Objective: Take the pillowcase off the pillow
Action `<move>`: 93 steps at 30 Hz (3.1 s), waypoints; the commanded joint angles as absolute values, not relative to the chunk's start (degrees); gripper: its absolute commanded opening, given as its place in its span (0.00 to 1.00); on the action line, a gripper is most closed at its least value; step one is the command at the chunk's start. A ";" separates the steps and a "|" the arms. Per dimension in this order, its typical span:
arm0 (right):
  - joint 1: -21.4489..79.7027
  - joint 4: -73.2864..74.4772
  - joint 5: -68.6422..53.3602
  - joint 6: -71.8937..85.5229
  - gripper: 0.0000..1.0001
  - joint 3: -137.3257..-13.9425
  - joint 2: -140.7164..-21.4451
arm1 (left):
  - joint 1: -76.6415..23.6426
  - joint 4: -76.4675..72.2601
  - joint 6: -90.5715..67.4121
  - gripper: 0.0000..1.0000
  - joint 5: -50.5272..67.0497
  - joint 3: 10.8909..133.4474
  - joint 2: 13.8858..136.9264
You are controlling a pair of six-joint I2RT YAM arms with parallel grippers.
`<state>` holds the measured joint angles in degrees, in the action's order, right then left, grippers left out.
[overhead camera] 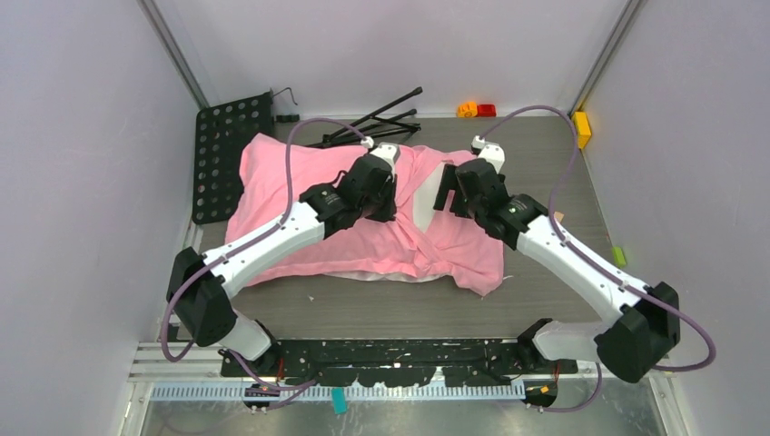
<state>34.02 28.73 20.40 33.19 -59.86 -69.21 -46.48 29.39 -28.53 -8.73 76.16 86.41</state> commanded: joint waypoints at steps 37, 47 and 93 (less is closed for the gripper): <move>8.81 17.06 -20.93 36.25 0.04 -35.83 -60.10 | -62.21 42.98 -20.33 0.71 -22.43 95.78 89.73; 8.81 18.02 -18.39 36.91 0.04 -34.05 -56.43 | -65.26 40.70 -20.34 0.78 -16.51 107.94 105.18; 16.05 27.95 -14.96 42.54 0.55 -30.01 -49.52 | -44.12 39.98 -27.49 0.00 -8.49 109.19 102.36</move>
